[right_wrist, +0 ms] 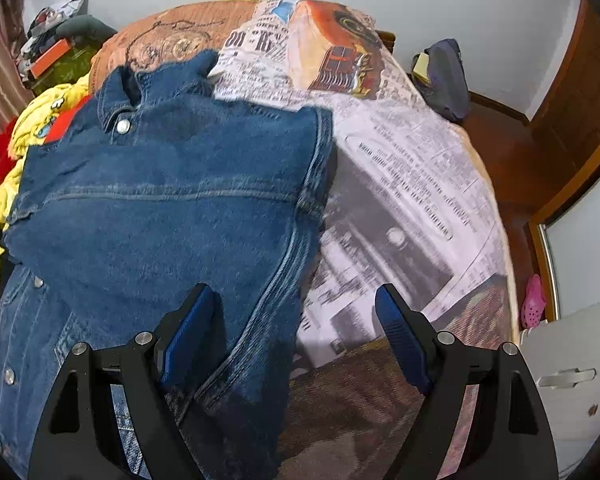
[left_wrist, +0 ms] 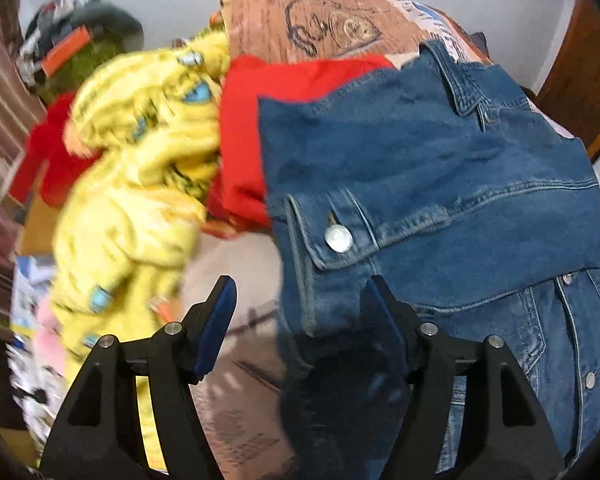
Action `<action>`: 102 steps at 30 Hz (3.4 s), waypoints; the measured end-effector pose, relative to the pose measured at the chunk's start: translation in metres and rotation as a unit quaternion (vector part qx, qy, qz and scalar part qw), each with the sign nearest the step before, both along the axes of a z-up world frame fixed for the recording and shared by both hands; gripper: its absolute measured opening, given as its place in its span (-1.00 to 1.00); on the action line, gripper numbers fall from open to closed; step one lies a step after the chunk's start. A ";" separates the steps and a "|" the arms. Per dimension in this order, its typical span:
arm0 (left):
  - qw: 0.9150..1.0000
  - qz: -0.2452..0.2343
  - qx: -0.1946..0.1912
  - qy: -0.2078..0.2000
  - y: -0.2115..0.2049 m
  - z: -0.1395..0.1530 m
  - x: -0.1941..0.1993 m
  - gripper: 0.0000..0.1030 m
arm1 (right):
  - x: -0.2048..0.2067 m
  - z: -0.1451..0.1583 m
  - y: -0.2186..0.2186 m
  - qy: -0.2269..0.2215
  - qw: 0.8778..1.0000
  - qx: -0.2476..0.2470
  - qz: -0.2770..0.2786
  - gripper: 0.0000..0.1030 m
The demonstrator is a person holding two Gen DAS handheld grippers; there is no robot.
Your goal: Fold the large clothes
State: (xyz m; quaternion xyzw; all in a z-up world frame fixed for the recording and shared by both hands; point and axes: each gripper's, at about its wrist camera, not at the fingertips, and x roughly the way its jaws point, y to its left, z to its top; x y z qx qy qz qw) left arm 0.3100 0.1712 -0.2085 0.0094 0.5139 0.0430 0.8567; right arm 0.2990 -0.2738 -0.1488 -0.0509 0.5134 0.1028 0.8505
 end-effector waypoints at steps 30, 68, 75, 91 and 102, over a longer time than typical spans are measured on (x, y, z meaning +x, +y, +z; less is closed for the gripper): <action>0.993 0.027 -0.113 0.002 0.049 -0.036 0.129 -0.23 | 0.123 -0.037 -0.014 0.046 0.991 0.122 -0.032 0.28; 0.994 0.054 0.013 -0.091 0.031 0.020 0.211 -0.81 | 0.209 0.014 0.034 -0.072 0.997 0.037 0.010 -0.73; 0.997 0.062 0.000 -0.045 0.039 -0.024 0.225 -0.75 | 0.214 -0.032 0.022 -0.027 0.999 0.038 -0.001 -0.72; 0.997 0.058 0.055 -0.008 0.026 -0.027 0.204 -0.28 | 0.168 -0.003 0.042 -0.063 0.995 -0.066 0.046 -0.20; 0.998 -0.009 0.036 -0.043 -0.004 0.042 0.124 0.30 | 0.100 0.062 0.042 -0.097 0.994 -0.028 0.039 0.57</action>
